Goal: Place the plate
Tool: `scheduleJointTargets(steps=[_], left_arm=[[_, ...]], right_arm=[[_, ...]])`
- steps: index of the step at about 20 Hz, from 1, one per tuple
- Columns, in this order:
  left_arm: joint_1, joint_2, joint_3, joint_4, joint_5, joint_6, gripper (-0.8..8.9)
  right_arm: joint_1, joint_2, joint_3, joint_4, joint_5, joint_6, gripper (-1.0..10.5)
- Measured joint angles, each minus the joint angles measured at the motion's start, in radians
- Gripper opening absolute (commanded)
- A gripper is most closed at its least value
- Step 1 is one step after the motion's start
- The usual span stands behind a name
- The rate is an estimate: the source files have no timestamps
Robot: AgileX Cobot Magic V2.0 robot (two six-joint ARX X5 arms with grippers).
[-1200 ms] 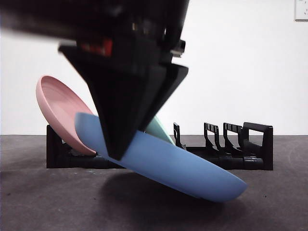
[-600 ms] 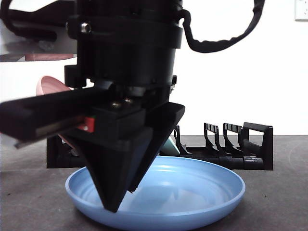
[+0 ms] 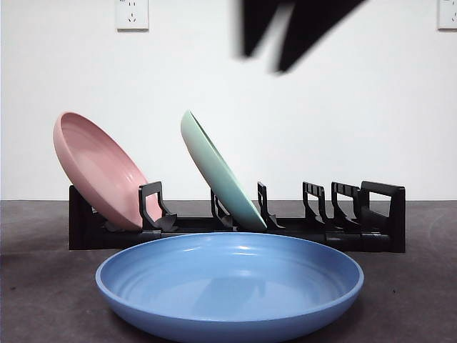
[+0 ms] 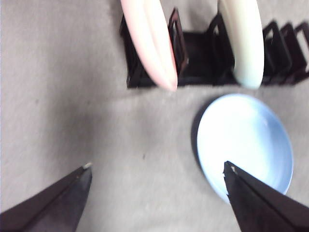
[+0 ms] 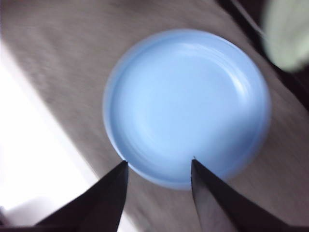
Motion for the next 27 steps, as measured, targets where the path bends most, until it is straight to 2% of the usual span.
scheduleJointTargets(steps=[5, 9, 15, 20, 23, 24, 26, 27], left_arm=[[-0.05, 0.197, 0.038, 0.105, -0.019, -0.038, 4.34], [-0.123, 0.407, 0.176, 0.101, -0.18, -0.043, 4.34], [-0.227, 0.645, 0.41, 0.1, -0.357, -0.043, 4.34], [-0.281, 0.768, 0.452, 0.102, -0.549, -0.058, 4.33], [-0.281, 0.815, 0.455, 0.124, -0.572, -0.058, 4.3], [-0.281, 0.824, 0.455, 0.137, -0.572, -0.058, 4.04], [-0.281, 0.83, 0.455, 0.166, -0.572, -0.058, 2.79], [-0.281, 0.83, 0.455, 0.171, -0.572, -0.058, 2.49]], right_arm=[[-0.084, -0.172, 0.0, -0.077, 0.041, 0.03, 2.1], [-0.114, -0.235, 0.0, -0.101, 0.064, 0.034, 2.1], [-0.122, -0.241, 0.0, -0.122, 0.069, 0.035, 2.1], [-0.122, -0.241, 0.0, -0.13, 0.088, 0.037, 2.1], [-0.122, -0.241, 0.0, -0.143, 0.088, 0.037, 2.1], [-0.122, -0.241, 0.0, -0.147, 0.089, 0.037, 2.1], [-0.122, -0.241, 0.0, -0.15, 0.089, 0.037, 2.1], [-0.122, -0.241, 0.0, -0.15, 0.089, 0.037, 2.1]])
